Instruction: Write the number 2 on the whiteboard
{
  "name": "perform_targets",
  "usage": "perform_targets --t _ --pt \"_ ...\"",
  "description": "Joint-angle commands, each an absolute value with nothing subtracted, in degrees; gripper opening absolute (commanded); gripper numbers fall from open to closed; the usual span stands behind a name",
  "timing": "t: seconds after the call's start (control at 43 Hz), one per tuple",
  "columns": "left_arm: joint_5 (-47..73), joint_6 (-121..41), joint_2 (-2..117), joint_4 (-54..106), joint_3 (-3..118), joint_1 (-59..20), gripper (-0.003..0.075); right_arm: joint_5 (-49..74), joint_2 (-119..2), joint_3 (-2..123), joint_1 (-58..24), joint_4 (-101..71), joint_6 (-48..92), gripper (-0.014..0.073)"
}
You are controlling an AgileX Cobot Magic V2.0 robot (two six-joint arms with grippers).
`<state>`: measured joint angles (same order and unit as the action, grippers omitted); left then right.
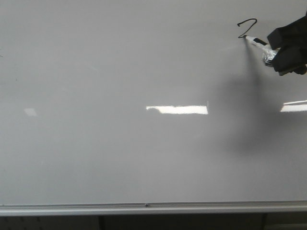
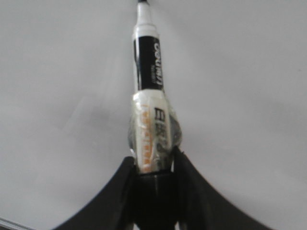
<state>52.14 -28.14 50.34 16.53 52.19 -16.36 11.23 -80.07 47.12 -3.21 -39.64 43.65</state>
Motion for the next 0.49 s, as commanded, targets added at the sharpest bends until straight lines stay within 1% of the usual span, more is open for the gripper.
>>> perform_targets --t 0.0,0.209,0.349,0.466 --pt "48.7 -27.5 50.1 18.2 53.8 -16.2 0.0473 9.7 -78.6 48.9 -0.9 -40.1 44.3 -0.008" --pt "48.7 -27.5 50.1 18.2 53.8 -16.2 0.0473 13.0 -76.8 48.9 0.6 -40.1 44.3 -0.008" --pt "48.7 -27.5 50.1 18.2 53.8 -16.2 0.0473 15.9 -71.4 48.9 -0.3 -40.1 44.3 -0.008" --pt "48.5 -27.6 50.1 18.3 53.8 -16.2 0.0473 21.8 -65.9 48.9 -1.6 -40.1 45.2 -0.008"
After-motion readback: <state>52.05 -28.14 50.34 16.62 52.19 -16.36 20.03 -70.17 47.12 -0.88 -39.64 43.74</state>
